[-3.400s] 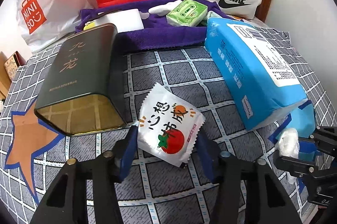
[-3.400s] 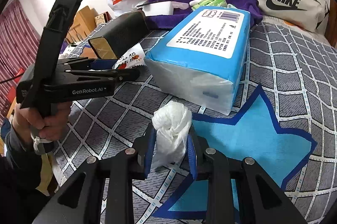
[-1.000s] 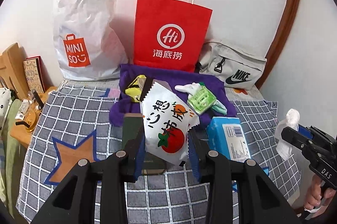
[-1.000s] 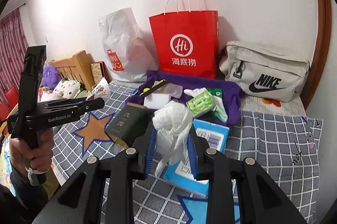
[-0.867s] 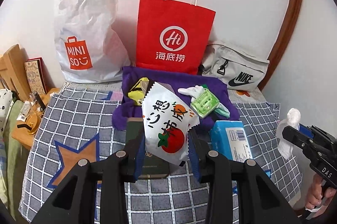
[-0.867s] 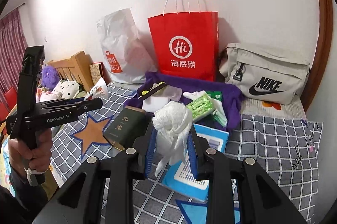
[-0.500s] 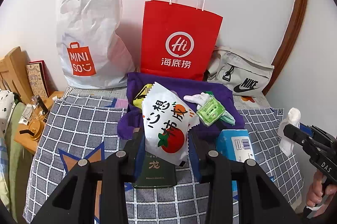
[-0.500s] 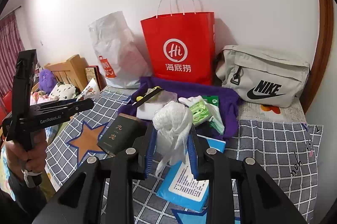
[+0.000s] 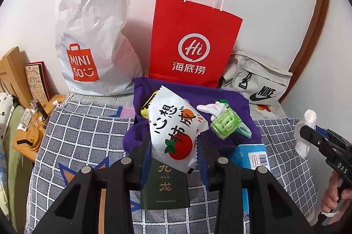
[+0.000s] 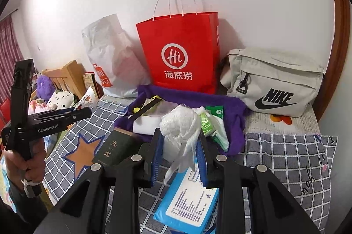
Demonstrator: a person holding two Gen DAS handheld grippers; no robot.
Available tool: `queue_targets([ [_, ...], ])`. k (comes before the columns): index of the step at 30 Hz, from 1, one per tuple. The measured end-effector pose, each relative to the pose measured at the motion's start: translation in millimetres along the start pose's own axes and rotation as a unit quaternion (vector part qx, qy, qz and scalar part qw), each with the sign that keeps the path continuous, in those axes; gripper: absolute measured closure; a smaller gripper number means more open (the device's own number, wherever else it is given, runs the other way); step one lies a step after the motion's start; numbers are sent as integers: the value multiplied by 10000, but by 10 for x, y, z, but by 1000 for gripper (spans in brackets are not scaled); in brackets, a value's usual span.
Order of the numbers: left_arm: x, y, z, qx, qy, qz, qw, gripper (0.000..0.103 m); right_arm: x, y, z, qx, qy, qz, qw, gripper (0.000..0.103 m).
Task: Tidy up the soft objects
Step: 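Carry the snack packet and white plastic over the purple towel with both tools, then lower the snack packet onto the towel with the left tool while the right lowers the plastic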
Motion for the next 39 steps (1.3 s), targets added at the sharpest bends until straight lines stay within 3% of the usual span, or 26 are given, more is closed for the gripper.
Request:
queue_targets([
  [27,-118,365,727,235,-52,158,9996,67,-132,383,807,166,230,29,9996,73],
  [39,-83,610,1021,143,-1,210,9997,66,-250,487,1194,273,197,5,9994,73],
])
Point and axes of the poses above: each gripper's, at about its wrist camera, not at the fingertips, and z roughly the way its jaws point, x to its left, y to its top, the point moved 5 cm from there along z, roughly the way its jaws point, and after that the axes turned 2 degrees about -z, right-handed, at the moved point
